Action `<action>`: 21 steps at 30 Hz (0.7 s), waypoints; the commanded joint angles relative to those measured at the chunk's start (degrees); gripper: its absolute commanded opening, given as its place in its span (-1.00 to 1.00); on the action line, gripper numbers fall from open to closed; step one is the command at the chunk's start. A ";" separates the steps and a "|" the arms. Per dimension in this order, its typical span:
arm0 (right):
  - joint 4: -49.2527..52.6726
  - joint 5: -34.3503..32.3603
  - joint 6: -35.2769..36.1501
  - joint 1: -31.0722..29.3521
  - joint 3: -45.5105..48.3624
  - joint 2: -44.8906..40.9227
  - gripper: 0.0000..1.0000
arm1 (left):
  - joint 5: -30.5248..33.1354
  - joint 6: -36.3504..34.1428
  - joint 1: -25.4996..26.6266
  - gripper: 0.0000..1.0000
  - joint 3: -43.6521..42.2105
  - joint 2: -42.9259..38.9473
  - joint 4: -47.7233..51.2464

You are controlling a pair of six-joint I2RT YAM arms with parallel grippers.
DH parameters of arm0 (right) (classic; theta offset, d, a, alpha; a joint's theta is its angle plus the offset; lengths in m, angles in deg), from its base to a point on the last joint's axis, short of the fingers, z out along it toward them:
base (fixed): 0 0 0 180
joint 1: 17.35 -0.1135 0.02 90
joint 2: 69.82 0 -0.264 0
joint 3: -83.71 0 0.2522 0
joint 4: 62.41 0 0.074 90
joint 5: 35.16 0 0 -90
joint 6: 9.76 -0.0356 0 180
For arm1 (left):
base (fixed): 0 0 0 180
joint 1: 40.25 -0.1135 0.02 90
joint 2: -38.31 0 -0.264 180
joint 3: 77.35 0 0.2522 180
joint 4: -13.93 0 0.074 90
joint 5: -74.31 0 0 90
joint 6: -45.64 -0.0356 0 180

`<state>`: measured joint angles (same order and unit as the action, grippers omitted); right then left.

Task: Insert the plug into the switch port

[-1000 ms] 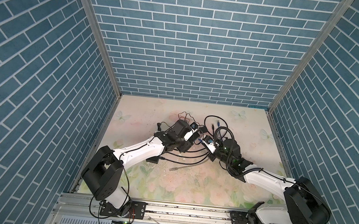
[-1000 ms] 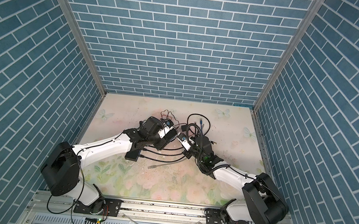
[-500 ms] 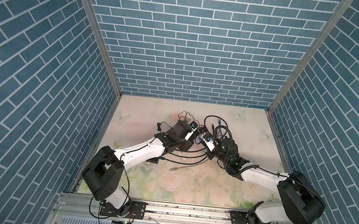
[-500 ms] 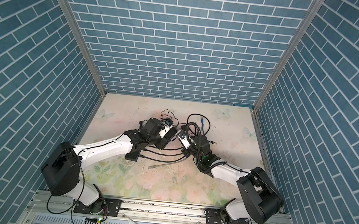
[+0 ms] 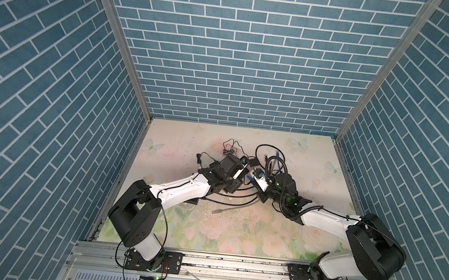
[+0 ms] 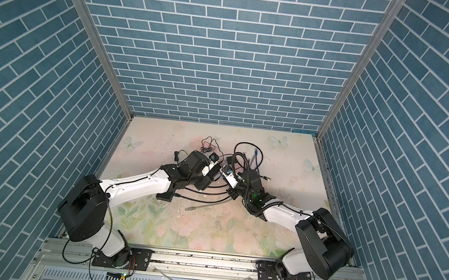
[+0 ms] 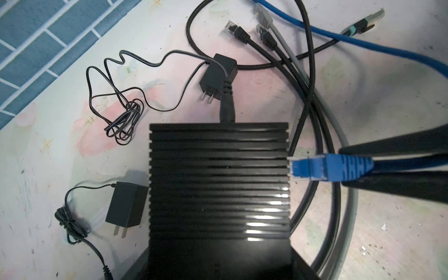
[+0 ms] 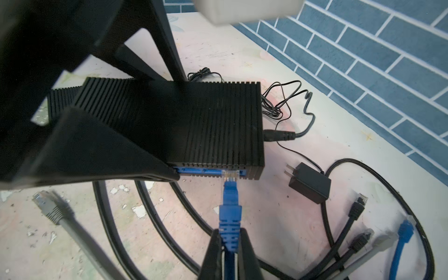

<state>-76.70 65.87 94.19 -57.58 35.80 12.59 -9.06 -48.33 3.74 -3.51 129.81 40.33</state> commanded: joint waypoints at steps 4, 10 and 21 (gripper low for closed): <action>-11.83 5.57 -0.33 -1.78 -5.81 -0.38 -1.00 | -10.64 -1.60 4.43 -1.00 -0.26 0.06 -2.74; -16.74 1.23 -0.97 -2.05 -4.69 0.55 -1.00 | -14.34 0.31 4.81 -1.00 -2.29 -2.00 -6.15; -16.27 -3.73 1.69 -2.05 -2.12 -3.36 -1.00 | -14.37 1.88 4.70 -1.00 -4.61 -3.43 -6.67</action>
<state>-83.13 62.81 94.85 -58.95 35.80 11.98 -10.15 -45.20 3.78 -7.29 128.04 35.11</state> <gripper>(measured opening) 0.099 0.694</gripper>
